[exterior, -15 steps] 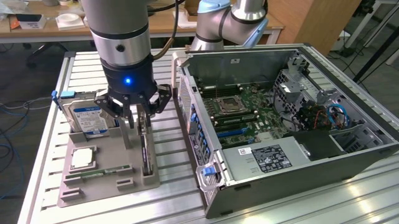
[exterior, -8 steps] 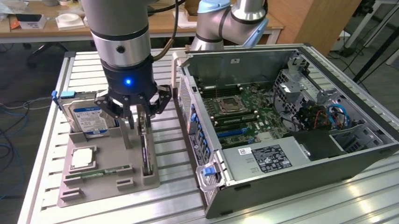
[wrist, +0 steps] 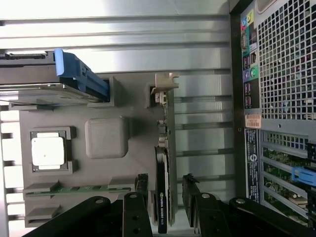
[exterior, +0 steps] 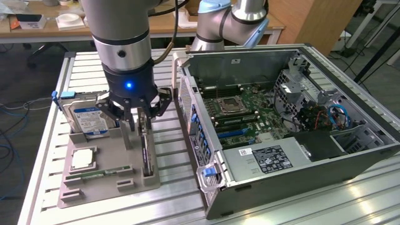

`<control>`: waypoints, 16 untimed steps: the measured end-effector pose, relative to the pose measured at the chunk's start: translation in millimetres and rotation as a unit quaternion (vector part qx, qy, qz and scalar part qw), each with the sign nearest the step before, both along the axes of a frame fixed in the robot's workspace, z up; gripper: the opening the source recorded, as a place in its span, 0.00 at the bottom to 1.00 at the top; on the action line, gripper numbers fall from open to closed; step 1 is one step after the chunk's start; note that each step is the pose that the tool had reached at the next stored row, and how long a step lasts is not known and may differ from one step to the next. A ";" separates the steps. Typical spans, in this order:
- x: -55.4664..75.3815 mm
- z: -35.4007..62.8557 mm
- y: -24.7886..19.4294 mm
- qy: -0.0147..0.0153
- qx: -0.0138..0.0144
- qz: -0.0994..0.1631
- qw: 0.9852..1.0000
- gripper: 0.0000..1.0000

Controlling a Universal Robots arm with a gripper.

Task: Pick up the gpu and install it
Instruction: 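Pick up the gpu and move the gpu toward the slot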

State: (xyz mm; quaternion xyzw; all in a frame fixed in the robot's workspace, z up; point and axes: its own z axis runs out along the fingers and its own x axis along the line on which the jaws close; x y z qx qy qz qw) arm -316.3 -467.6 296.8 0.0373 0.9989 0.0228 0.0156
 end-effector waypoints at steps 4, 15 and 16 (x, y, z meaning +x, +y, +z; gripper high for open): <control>0.1 -2.5 -0.3 0.000 0.000 0.000 1.000 0.42; 1.6 -7.4 -2.1 0.000 0.000 0.000 1.000 0.42; 2.0 -7.7 -2.4 0.000 0.000 0.000 1.000 0.42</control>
